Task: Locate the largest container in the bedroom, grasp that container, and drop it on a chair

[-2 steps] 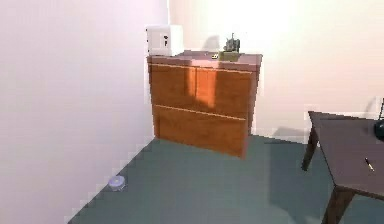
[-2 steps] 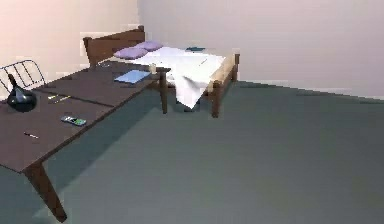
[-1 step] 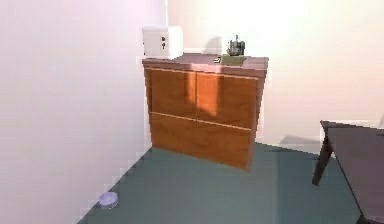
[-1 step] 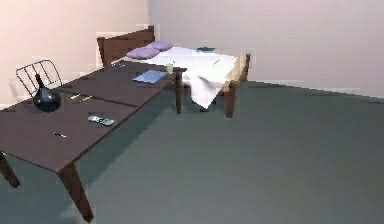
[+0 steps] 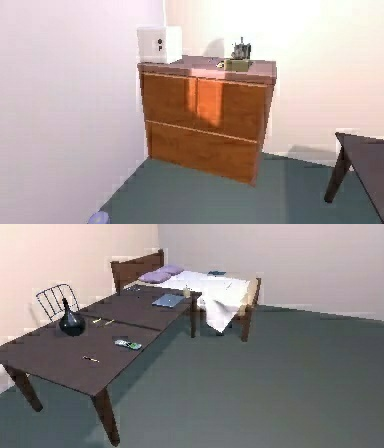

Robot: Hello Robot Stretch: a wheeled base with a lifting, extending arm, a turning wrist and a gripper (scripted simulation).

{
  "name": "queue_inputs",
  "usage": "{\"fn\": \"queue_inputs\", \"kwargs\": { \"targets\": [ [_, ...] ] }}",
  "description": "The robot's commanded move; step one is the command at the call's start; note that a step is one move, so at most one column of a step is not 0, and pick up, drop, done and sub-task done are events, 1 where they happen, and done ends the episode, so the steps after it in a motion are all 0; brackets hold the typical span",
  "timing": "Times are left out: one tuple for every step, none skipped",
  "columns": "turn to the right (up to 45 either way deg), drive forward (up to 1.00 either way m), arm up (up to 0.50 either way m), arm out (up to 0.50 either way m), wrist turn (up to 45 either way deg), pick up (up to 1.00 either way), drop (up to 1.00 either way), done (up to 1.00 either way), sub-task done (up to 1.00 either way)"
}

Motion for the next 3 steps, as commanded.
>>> {"fn": "queue_inputs", "kwargs": {
  "targets": [
    [27.0,0.0,0.0,0.0,0.0,0.0,0.0,0.0,0.0],
    [0.0,0.7,0.0,0.0,0.0,0.0,0.0,0.0,0.0],
    [-36.0,0.0,0.0,0.0,0.0,0.0,0.0,0.0,0.0]
  ]
}}
